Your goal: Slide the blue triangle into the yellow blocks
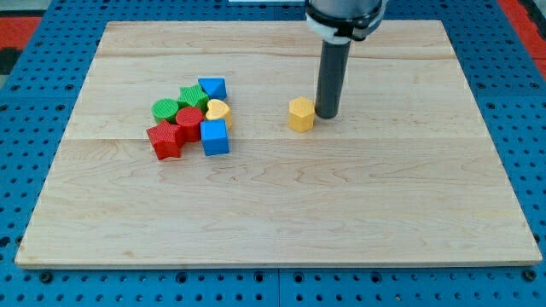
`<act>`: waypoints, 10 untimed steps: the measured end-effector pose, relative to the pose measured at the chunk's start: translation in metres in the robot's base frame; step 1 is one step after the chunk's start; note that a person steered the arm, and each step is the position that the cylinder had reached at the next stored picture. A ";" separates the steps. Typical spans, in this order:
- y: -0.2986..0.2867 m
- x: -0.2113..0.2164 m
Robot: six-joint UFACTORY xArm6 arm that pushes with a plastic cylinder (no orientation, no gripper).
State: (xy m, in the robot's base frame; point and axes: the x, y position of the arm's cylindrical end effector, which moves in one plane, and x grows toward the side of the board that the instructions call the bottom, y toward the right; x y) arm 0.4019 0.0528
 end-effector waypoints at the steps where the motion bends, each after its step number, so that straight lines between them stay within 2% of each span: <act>1: -0.071 0.001; 2: -0.091 0.004; 3: -0.079 0.006; 4: -0.077 -0.008; 5: -0.063 -0.085; 6: -0.095 -0.088; 7: -0.107 -0.053; 8: -0.109 -0.053; 9: -0.118 -0.079; 10: -0.154 -0.071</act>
